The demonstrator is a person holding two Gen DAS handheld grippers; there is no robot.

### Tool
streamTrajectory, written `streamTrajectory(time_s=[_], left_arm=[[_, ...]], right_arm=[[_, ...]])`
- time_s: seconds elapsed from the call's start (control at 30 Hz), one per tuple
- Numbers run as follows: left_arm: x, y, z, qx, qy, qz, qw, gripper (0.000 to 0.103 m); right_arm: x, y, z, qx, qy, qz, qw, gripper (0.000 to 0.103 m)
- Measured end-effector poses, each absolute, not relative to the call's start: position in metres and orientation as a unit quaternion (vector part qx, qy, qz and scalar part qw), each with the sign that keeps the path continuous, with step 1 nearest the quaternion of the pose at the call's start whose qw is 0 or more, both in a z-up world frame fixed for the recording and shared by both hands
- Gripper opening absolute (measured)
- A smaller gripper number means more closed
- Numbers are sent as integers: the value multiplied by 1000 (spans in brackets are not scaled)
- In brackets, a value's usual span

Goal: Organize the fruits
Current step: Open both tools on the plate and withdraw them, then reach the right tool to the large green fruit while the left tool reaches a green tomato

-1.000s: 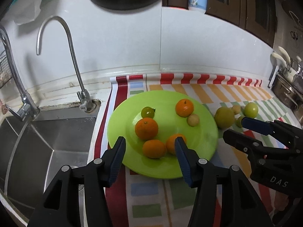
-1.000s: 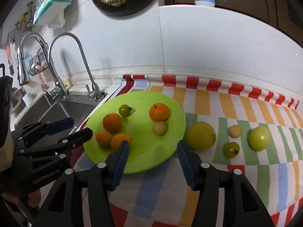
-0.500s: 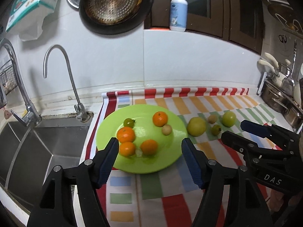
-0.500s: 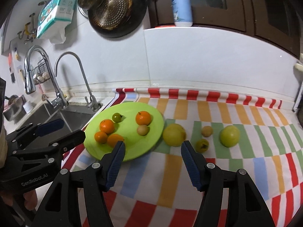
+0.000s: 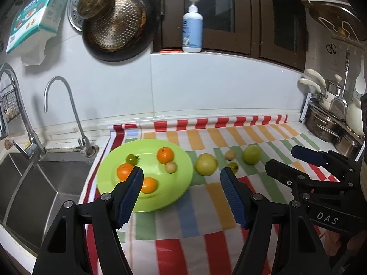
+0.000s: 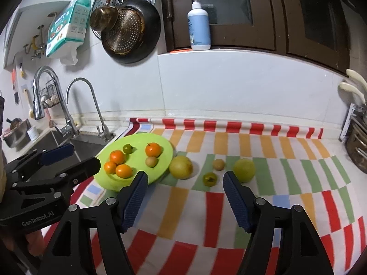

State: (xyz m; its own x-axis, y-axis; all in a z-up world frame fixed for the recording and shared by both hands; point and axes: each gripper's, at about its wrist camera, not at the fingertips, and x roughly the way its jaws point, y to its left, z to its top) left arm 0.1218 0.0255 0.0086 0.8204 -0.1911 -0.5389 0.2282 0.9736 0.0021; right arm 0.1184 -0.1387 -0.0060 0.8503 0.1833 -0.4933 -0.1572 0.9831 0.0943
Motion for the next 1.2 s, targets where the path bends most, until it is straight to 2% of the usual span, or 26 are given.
streamTrajectory(time_s=[0.7,1.07,1.2], left_arm=[[123,-53,6,47,268,-118,955,69],[152,-87,-15,77,278,-130,948,68],[162,-94,-28,91,291,-140,942,64]], right_arm=[[127,-210,-7,-2,252,98,963,69],[164,-231,-27,-20,268,112,957,69],[177,-235,-39,-23,279,115,953,69]])
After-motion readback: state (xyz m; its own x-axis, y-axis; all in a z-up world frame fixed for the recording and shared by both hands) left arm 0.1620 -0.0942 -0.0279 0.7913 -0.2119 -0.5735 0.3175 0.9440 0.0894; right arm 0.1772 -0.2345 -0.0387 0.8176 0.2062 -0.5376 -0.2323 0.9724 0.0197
